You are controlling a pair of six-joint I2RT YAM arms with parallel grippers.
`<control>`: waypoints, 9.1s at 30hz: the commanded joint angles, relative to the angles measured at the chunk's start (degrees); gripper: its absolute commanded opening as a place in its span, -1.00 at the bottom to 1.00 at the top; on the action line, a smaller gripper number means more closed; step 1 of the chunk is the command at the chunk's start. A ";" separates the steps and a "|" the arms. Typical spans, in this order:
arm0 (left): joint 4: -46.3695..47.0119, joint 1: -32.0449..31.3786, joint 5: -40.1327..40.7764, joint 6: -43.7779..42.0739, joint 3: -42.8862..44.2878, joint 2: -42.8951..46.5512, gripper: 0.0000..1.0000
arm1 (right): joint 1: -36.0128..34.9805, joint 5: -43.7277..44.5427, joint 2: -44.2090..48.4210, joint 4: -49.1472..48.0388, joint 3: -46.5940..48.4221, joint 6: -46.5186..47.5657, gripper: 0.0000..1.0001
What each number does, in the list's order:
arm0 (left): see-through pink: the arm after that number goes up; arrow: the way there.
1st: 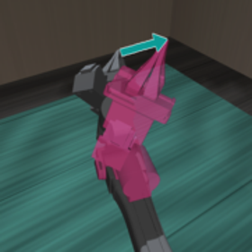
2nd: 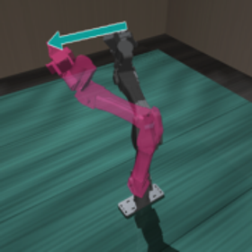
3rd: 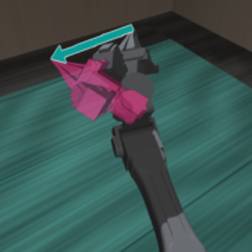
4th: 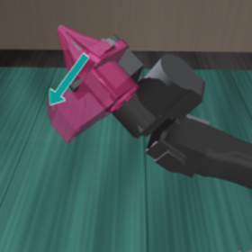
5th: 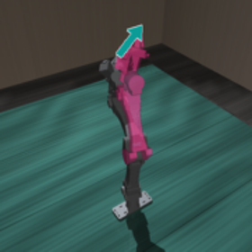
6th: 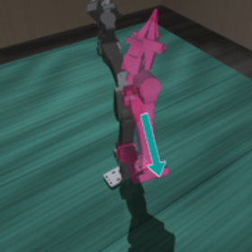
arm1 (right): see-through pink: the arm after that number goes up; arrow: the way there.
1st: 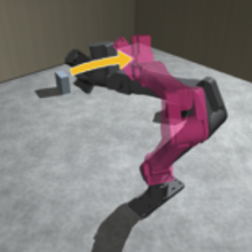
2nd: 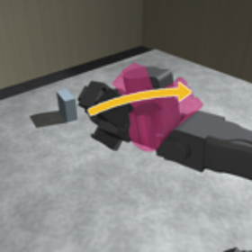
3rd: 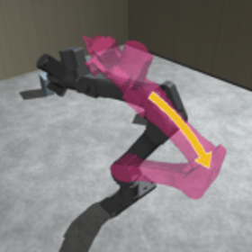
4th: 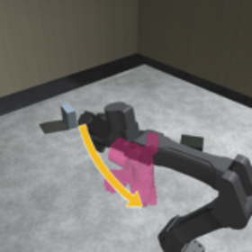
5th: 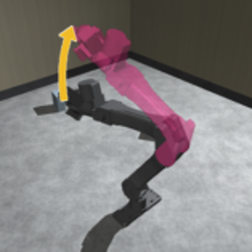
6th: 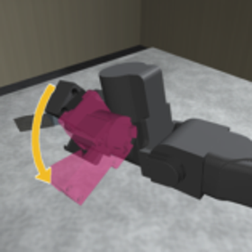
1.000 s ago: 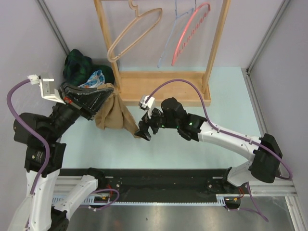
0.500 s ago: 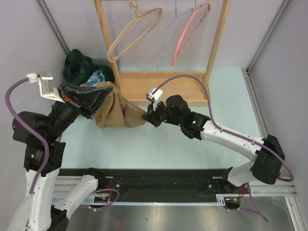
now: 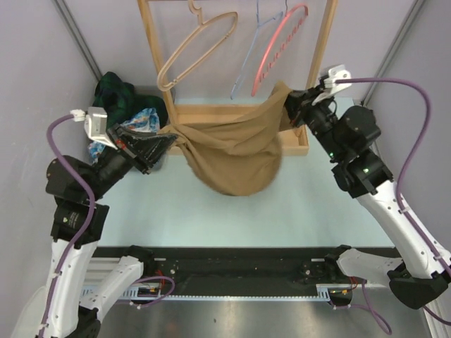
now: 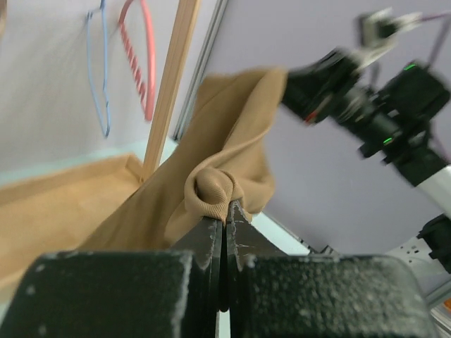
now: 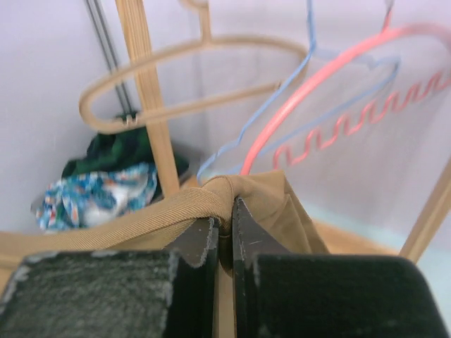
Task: Place the skirt on the hanger
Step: Move the skirt to the center of the board, then flatten the skirt, then grab a hanger with the left arm
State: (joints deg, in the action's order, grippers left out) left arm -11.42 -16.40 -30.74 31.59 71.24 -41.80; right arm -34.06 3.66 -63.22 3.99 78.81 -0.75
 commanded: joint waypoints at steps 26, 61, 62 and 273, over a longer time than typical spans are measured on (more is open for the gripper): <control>-16.95 -0.30 46.02 5.93 -35.74 13.68 0.04 | -16.02 2.84 0.75 0.95 -27.45 -10.30 -1.00; 0.78 -7.23 12.91 5.85 -47.34 1.47 0.59 | -6.73 -0.14 -20.87 15.62 -9.82 -10.94 0.85; 1.39 -7.76 12.99 5.59 -47.08 1.55 0.60 | -6.20 -1.36 -22.98 15.00 -8.77 -10.24 0.81; -1.15 -20.07 37.77 -27.29 39.44 -52.26 -1.00 | 6.64 2.31 8.29 25.37 -15.70 -16.04 0.99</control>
State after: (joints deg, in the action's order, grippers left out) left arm -13.98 -34.98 5.85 6.37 117.21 -100.92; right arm -27.53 3.88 -55.51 29.78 63.59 -18.41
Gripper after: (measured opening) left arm 0.023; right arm 0.983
